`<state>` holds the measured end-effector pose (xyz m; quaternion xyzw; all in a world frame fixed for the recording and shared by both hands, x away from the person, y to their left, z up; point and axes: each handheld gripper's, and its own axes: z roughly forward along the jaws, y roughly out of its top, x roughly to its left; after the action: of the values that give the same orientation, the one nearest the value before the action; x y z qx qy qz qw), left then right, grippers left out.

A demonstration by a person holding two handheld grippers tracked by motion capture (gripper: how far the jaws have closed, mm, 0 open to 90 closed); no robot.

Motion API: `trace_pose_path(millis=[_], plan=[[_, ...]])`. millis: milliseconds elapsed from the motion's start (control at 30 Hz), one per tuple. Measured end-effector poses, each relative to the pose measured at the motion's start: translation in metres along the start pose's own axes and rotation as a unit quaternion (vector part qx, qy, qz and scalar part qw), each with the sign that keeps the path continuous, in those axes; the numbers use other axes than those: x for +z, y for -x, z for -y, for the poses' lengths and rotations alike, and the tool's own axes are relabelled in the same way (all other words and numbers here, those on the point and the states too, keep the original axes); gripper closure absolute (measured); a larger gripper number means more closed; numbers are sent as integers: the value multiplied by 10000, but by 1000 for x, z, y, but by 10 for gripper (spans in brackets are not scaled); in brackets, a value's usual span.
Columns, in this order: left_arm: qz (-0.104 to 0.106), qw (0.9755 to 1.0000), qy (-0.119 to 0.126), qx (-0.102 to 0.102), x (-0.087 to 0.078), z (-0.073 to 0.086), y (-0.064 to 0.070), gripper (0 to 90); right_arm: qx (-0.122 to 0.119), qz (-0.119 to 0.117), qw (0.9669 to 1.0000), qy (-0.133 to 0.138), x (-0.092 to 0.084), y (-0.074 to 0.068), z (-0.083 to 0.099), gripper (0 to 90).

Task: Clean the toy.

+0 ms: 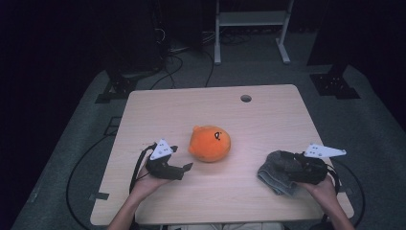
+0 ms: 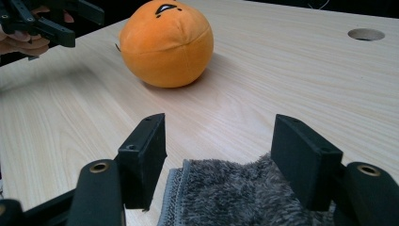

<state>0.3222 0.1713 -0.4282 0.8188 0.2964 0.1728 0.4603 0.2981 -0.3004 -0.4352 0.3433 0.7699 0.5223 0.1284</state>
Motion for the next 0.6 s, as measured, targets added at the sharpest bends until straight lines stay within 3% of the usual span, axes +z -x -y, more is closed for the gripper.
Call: trace_pose_path(millis=[600], plan=[[-27, 9999, -53, -83, -7, 24, 2, 119, -58, -7, 10000, -14, -1, -3, 1, 342]])
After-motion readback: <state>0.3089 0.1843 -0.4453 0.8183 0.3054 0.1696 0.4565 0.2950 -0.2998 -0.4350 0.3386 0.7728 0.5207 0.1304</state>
